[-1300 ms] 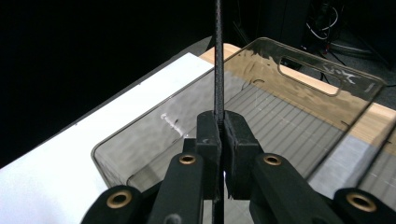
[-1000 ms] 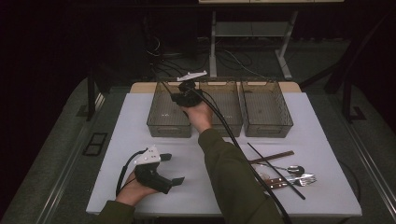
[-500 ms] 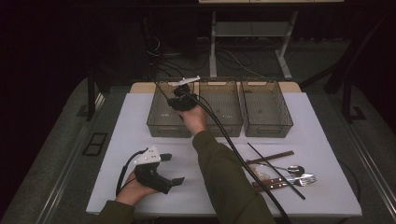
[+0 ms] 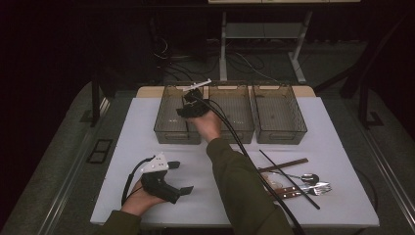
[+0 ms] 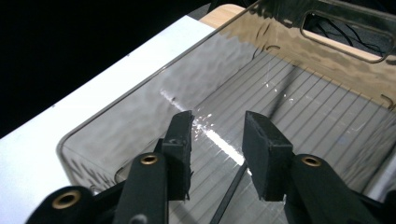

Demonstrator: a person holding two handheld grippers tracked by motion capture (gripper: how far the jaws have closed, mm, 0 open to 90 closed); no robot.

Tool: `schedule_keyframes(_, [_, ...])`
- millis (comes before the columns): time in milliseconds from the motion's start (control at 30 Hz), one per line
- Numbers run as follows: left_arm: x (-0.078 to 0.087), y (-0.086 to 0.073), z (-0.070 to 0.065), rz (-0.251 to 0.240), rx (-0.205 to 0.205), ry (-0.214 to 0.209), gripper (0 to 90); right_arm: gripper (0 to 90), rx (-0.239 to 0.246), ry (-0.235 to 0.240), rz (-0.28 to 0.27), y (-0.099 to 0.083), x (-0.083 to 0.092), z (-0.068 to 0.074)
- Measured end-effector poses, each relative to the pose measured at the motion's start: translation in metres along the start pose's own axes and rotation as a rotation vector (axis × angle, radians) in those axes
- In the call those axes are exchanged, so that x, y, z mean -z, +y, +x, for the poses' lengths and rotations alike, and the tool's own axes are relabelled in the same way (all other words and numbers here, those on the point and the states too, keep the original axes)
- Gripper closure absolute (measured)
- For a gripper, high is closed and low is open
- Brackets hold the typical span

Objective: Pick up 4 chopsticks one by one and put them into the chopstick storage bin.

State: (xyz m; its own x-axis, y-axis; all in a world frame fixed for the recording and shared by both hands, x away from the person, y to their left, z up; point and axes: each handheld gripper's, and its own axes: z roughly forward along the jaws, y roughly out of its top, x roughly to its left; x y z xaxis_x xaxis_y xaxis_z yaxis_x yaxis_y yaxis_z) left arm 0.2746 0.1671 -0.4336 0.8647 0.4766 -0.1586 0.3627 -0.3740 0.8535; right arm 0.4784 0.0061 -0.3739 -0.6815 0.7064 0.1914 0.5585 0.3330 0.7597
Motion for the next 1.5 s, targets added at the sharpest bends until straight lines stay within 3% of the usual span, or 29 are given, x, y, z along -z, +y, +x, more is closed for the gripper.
schedule_keyframes(467, [0.000,0.000,0.000,-0.003,-0.005,0.008,0.0,42.7,0.027,0.015,-0.002,-0.011,0.049,-0.014])
schedule_keyframes(800, [0.000,0.000,0.000,0.004,-0.004,0.004,0.0,37.7,0.050,0.044,0.000,-0.039,0.097,-0.026])
schedule_keyframes(1033, [-0.001,-0.001,0.000,-0.014,-0.001,0.004,0.0,36.6,0.074,0.034,-0.001,-0.059,0.126,-0.036])
schedule_keyframes(1500, [-0.001,-0.001,0.000,-0.007,0.001,0.008,0.0,32.4,0.107,0.039,0.012,-0.097,0.159,-0.051])
